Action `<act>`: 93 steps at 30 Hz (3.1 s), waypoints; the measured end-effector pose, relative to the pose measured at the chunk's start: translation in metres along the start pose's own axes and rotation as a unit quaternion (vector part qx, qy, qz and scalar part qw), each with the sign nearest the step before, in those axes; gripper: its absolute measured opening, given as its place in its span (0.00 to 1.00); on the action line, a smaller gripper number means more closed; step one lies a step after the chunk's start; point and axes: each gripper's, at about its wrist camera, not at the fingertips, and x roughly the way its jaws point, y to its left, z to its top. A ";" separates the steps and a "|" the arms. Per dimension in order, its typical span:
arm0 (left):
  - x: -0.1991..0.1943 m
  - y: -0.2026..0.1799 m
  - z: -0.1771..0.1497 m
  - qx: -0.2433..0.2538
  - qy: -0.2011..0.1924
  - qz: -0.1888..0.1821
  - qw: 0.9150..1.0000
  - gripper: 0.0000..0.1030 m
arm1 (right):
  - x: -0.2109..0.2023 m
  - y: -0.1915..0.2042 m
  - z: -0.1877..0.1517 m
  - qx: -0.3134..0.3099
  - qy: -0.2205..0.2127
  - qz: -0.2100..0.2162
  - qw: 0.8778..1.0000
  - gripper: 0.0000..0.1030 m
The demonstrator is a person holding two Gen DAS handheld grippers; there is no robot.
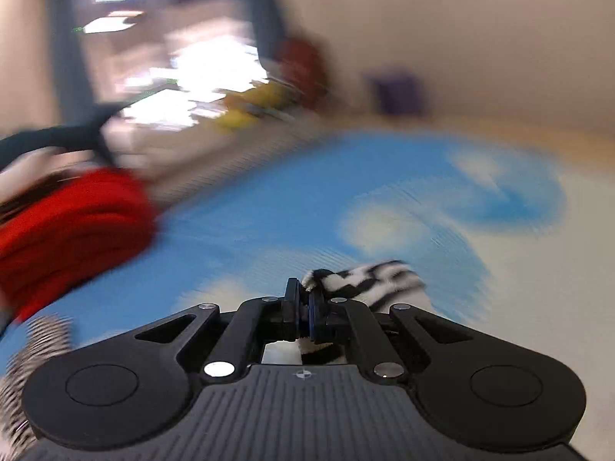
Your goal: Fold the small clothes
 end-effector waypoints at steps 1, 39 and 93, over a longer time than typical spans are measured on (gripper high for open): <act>-0.001 0.006 0.003 -0.007 -0.003 0.006 1.000 0.99 | -0.014 0.038 0.004 -0.052 -0.026 0.036 0.998 0.03; -0.020 -0.051 -0.015 0.043 -0.001 -0.036 0.998 0.99 | -0.067 0.101 -0.123 -0.202 0.244 0.028 0.948 0.77; 0.104 -0.103 0.201 -0.065 0.011 -0.196 0.978 1.00 | 0.112 0.224 0.057 -0.017 0.183 0.181 0.966 0.83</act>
